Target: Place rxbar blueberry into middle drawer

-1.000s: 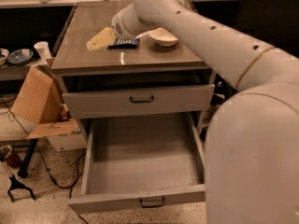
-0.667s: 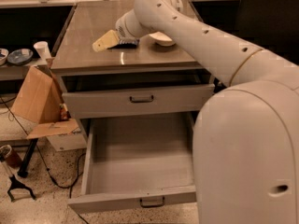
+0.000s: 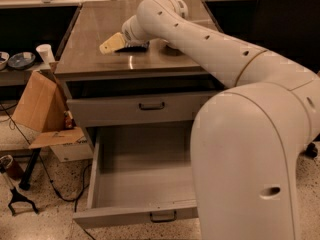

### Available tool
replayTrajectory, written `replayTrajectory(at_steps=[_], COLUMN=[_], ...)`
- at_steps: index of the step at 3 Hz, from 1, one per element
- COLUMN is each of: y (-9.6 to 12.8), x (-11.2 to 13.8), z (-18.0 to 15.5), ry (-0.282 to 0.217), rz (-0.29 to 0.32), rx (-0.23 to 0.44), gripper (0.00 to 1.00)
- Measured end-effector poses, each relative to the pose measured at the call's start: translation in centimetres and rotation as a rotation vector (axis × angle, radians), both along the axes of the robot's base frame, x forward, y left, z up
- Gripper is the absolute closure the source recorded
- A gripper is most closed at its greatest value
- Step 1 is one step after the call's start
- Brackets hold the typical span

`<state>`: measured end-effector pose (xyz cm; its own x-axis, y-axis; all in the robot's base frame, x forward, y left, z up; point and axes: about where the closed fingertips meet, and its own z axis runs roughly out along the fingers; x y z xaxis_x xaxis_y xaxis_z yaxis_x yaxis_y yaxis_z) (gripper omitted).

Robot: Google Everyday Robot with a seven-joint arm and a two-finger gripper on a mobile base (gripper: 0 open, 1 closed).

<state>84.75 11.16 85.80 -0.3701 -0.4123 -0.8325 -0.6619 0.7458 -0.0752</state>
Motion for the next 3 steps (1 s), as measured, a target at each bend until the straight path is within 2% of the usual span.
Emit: replayTrajectory(at_steps=[1, 2, 3], y=[0.8, 1.3, 1.1], x=[1.1, 1.8, 2.0], z=[-0.2, -1.0, -2.4], ry=[-0.009, 0.022, 0.103], rz=[-0.031, -0.058, -0.086], rx=[-0.003, -0.025, -0.052], gripper=[0.00, 0.00, 0.06])
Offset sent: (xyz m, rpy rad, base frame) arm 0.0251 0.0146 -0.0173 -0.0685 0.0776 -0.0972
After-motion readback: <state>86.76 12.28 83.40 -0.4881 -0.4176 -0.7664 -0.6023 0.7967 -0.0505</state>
